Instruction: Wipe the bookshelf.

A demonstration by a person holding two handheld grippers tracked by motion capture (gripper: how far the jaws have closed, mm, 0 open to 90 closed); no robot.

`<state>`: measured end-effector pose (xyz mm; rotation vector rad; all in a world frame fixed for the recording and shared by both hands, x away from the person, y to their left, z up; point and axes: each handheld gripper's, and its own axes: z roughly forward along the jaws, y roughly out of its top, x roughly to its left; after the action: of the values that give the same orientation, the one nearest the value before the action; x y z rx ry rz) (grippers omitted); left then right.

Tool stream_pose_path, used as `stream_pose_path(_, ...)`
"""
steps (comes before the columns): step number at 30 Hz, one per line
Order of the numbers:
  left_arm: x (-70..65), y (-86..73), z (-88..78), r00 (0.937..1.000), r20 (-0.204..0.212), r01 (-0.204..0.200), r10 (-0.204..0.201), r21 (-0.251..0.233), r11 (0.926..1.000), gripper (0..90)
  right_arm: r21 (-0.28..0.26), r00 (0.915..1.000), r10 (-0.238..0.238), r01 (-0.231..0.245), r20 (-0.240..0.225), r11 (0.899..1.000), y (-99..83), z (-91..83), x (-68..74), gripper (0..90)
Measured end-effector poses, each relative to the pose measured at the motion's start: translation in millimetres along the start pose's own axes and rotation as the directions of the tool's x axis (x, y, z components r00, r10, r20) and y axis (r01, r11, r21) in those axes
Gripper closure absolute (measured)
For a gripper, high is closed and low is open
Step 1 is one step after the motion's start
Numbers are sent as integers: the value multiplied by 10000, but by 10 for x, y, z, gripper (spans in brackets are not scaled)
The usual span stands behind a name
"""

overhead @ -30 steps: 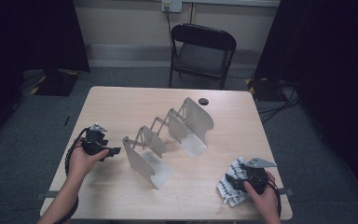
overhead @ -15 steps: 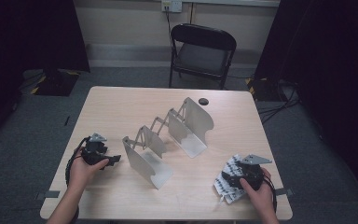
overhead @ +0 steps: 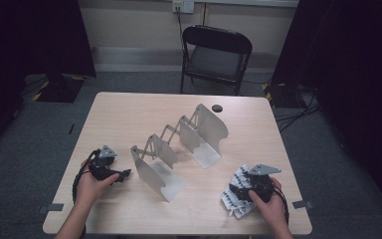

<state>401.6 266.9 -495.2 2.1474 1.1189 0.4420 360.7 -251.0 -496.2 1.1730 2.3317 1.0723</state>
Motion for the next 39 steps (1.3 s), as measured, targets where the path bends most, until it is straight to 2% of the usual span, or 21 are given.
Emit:
stream_pose_path(6,-21,-22,37,10000,-6,30,-31,-279,9996,87,15,9982,-453,454,-385,9990,65,81,150,148)
stream_pose_path(8,-20,-31,45,10000,22,-81,82,-358,9993,65,32,9956,-681,684,-645,9977,99,121,215,148)
stream_pose_path(14,-27,-41,51,10000,11,3,-2,-460,9989,53,98,9863,-1182,1201,-1151,9927,213,252,430,148)
stream_pose_path(16,-28,-41,51,10000,-3,-11,11,-456,9990,52,91,9831,-1362,1384,-1226,9903,250,286,484,147)
stream_pose_path(19,-25,-39,52,10000,9,-49,49,-459,9989,49,253,9816,-1592,1627,-1056,9864,294,286,526,146)
stream_pose_path(26,-26,-40,53,10000,20,-30,31,-454,9990,46,176,9895,-1298,1311,-639,9912,321,69,428,160)
stream_pose_path(28,-27,-40,53,10000,19,-28,29,-456,9990,46,168,9935,-1039,1048,-462,9944,281,-62,322,179)
stream_pose_path(33,-26,-40,53,10000,20,-30,31,-455,9990,46,282,9978,-666,668,-67,9974,145,-240,150,302)
stream_pose_path(34,-26,-40,53,10000,20,-30,31,-455,9990,45,282,9978,-666,668,-67,9974,145,-240,150,302)
stream_pose_path(35,-27,-40,53,10000,20,-31,32,-451,9990,45,349,9987,-502,502,-8,9981,104,-299,102,439)
stream_pose_path(37,-24,-38,54,10000,1,-62,62,-435,9990,43,525,9995,-298,300,-46,9982,79,-331,70,501)
stream_pose_path(39,-24,-36,56,10000,0,-73,73,-448,9990,41,781,9991,-411,400,122,9961,50,-339,49,564)
